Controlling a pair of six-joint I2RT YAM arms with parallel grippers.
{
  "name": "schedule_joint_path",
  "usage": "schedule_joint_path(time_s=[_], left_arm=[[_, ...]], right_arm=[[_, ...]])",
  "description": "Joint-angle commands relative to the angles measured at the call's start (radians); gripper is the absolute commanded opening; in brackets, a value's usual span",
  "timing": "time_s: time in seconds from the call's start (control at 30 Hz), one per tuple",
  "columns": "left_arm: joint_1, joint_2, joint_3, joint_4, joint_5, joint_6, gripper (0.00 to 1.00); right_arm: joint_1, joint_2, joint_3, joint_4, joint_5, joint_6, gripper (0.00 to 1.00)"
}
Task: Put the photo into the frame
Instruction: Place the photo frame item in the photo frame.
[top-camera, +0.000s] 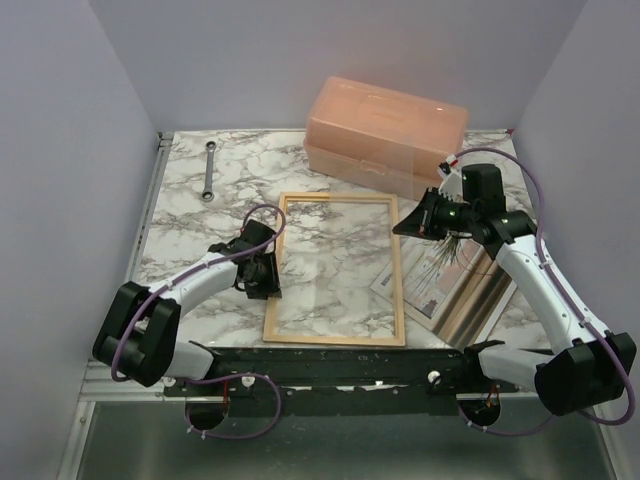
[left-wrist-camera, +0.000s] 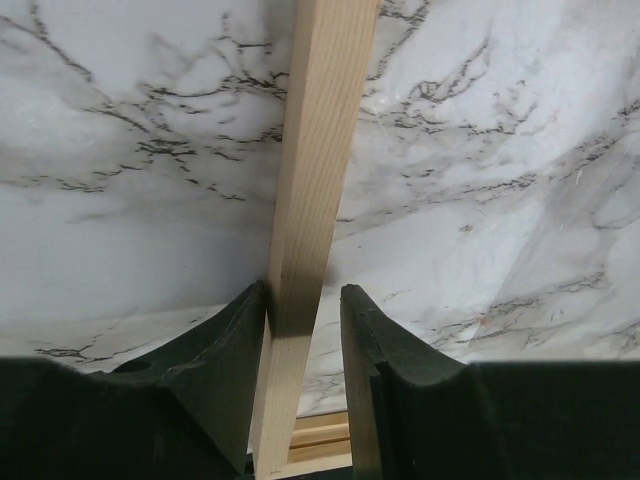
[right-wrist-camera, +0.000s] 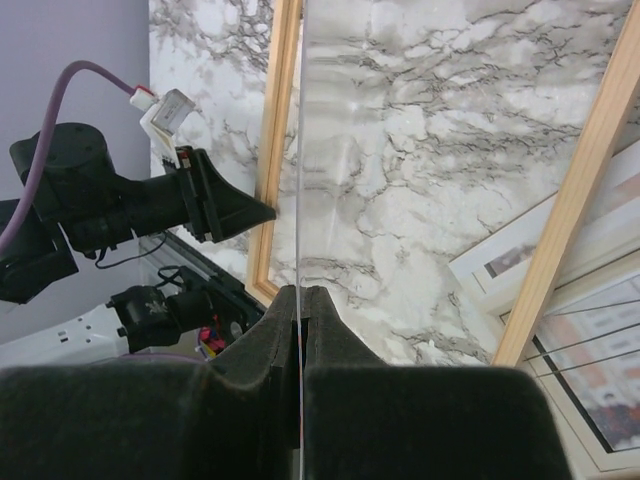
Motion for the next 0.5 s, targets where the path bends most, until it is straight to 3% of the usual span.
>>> schedule_joint_path(time_s=[0.0, 0.17, 0.47], left_arm=[[-0.056, 0.039, 0.041, -0.011, -0.031, -0.013, 0.36], [-0.086, 0.022, 0.042, -0.006, -0.025, -0.021, 0.38], [-0.055, -0.146, -0.008, -0.003, 0.009, -0.017, 0.7]], right_arm=[[-0.003, -0.011, 0.024, -0.049, 0.028, -0.018, 0.0], [-0.003, -0.004, 0.032, -0.048, 0.008, -0.021, 0.0], [-0.003, -0.002, 0.046, -0.009, -0.094, -0.008, 0.0]])
